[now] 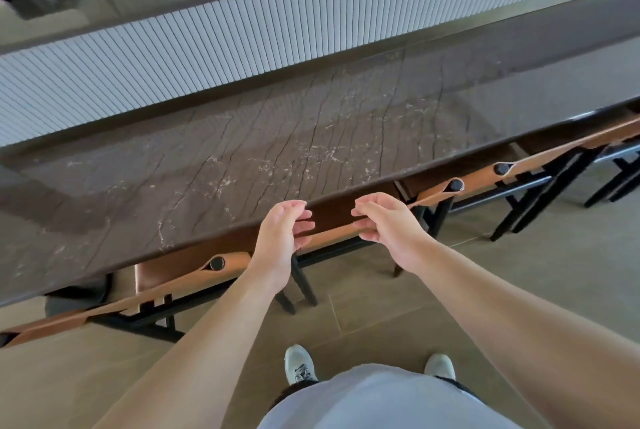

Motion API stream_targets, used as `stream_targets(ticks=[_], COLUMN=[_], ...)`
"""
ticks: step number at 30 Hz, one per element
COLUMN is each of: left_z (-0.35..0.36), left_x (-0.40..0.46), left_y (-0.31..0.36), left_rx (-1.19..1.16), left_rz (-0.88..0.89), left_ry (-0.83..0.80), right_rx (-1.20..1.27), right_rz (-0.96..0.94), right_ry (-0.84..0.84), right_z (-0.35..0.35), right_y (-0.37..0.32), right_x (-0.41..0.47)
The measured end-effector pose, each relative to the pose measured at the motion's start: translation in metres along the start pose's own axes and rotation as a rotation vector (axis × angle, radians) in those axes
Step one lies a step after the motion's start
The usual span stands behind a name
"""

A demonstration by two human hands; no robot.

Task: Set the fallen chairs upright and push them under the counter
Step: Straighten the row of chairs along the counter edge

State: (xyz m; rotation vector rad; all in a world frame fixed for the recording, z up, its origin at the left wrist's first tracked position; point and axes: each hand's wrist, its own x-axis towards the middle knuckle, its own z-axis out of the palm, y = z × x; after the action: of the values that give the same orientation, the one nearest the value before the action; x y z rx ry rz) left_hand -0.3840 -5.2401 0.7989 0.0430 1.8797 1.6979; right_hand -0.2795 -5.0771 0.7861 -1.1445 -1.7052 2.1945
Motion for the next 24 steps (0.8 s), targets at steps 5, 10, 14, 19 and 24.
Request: stream_targets(ticks=[5,10,14,19,24], left_z=[0.091,0.162,0.196,0.22,0.241], left_x=[-0.026,-0.046,-0.062,-0.068,-0.048], left_y=[-0.012,-0.023,-0.025,-0.021,-0.017], left_rx=[-0.043,-0.109,-0.142,-0.087,-0.012], left_rz=[-0.029,-0.043,-0.055,-0.046,-0.011], left_ry=[0.007,0.032,0.068,0.06,-0.019], right_rx=[-0.021,-0.025,-0.015,-0.013,-0.015], right_rz=[-0.005,-0.005,0.02,0.037,0.073], right_ry=[-0.037,-0.075,-0.078,-0.041,0.025], right_z=[-0.084,-0.159,-0.202,-0.234,-0.249], right_y=[-0.006,-0.011,-0.017,-0.024,-0.024], right_x=[-0.01,-0.019,-0.028,-0.032,-0.022])
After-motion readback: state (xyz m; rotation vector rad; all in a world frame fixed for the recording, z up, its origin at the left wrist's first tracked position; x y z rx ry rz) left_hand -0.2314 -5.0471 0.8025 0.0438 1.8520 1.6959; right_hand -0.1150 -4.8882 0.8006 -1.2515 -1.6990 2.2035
